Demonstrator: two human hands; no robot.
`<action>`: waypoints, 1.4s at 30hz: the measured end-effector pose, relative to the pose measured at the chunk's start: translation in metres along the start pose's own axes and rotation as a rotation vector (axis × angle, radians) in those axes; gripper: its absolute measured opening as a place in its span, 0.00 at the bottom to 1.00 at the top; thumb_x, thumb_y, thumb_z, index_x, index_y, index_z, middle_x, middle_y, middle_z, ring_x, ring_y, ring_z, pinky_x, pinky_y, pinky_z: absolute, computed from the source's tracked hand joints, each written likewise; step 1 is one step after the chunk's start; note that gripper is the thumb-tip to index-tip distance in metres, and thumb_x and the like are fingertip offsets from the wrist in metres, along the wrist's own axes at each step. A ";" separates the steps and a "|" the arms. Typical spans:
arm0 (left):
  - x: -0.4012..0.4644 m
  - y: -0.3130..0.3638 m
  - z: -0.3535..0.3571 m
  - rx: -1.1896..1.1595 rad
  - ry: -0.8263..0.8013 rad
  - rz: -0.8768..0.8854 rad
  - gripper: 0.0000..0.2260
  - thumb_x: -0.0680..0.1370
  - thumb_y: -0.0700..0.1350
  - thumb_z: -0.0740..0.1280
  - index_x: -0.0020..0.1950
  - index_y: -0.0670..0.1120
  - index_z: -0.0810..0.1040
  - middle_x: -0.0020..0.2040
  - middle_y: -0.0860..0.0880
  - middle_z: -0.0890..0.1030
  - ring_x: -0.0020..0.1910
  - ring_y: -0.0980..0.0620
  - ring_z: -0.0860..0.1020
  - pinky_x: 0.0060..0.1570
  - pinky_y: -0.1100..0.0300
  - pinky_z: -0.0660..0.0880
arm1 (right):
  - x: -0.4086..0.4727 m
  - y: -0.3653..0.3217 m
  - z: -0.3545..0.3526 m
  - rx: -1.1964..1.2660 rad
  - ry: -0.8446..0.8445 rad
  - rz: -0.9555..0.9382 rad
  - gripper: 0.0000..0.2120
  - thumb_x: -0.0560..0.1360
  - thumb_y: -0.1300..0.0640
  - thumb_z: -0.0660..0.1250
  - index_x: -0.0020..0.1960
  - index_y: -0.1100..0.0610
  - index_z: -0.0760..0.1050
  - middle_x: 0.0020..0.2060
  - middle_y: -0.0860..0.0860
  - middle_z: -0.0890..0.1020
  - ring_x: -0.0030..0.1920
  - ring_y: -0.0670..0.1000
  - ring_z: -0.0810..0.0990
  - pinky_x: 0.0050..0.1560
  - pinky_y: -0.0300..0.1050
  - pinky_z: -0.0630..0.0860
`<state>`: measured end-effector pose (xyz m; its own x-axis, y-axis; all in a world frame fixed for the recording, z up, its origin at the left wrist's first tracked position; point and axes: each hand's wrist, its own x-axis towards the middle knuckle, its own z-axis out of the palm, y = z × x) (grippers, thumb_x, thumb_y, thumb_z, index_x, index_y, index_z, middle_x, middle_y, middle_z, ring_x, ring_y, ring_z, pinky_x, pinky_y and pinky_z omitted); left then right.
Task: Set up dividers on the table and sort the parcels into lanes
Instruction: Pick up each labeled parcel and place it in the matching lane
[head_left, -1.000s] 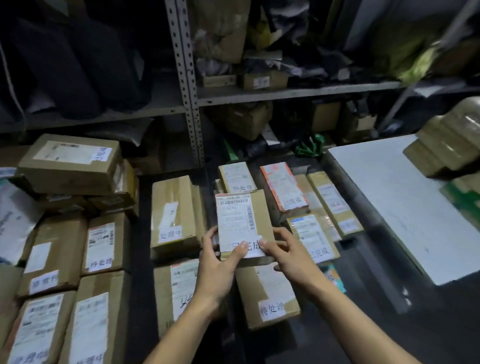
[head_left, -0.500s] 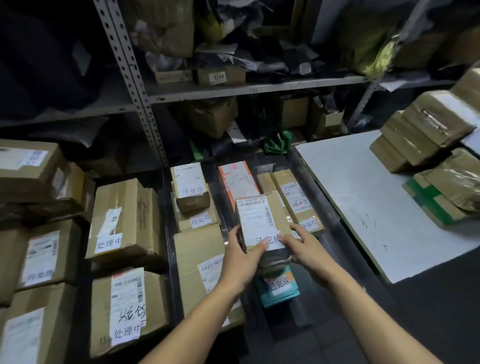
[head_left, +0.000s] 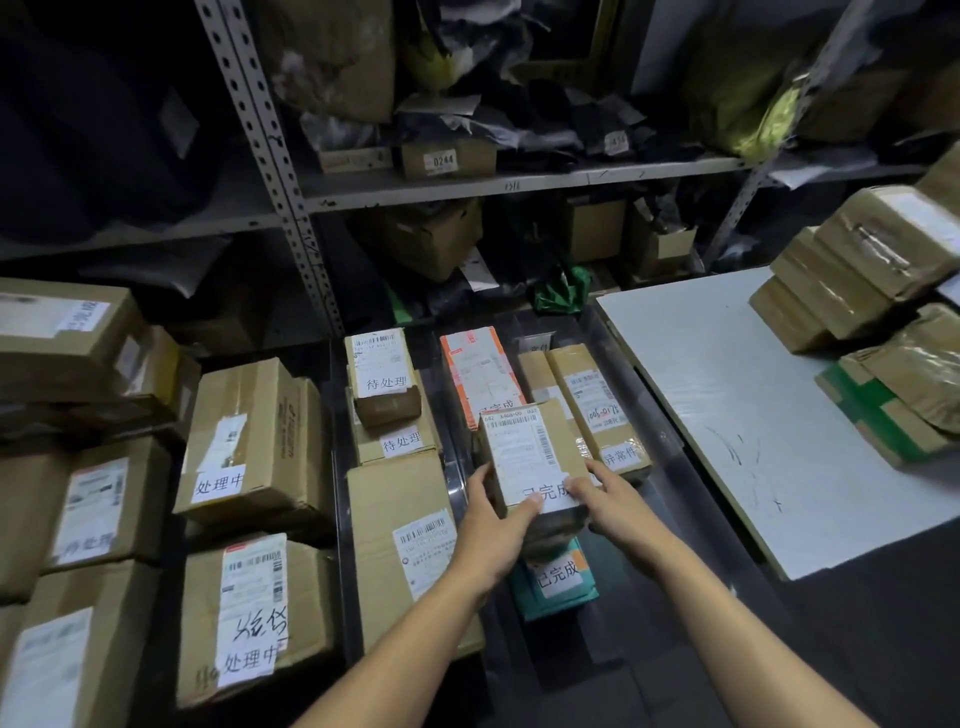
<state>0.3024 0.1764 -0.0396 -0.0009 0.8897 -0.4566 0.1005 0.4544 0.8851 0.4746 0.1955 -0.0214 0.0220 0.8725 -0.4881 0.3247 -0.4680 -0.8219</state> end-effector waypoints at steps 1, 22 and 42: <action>0.000 0.000 0.000 0.000 -0.003 0.000 0.34 0.75 0.54 0.71 0.75 0.58 0.56 0.68 0.54 0.71 0.63 0.52 0.73 0.56 0.57 0.76 | -0.001 -0.002 0.000 -0.015 0.012 -0.008 0.15 0.80 0.52 0.63 0.66 0.48 0.73 0.55 0.45 0.84 0.43 0.36 0.83 0.34 0.28 0.74; -0.010 0.016 -0.112 0.034 0.052 0.040 0.31 0.76 0.60 0.66 0.76 0.59 0.57 0.75 0.50 0.66 0.69 0.50 0.69 0.61 0.55 0.68 | -0.003 -0.092 0.078 -0.715 0.335 -0.211 0.29 0.79 0.47 0.63 0.76 0.56 0.61 0.74 0.57 0.69 0.73 0.60 0.67 0.73 0.57 0.65; -0.006 0.022 -0.006 0.048 -0.068 0.020 0.29 0.79 0.48 0.67 0.78 0.53 0.59 0.69 0.52 0.75 0.64 0.52 0.75 0.65 0.49 0.73 | -0.022 -0.051 0.004 -0.511 0.277 -0.030 0.21 0.77 0.51 0.62 0.68 0.55 0.70 0.59 0.54 0.81 0.54 0.54 0.82 0.55 0.54 0.79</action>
<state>0.2981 0.1813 -0.0171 0.0694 0.8926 -0.4455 0.1474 0.4325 0.8895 0.4538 0.1993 0.0306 0.2302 0.9207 -0.3152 0.7425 -0.3756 -0.5546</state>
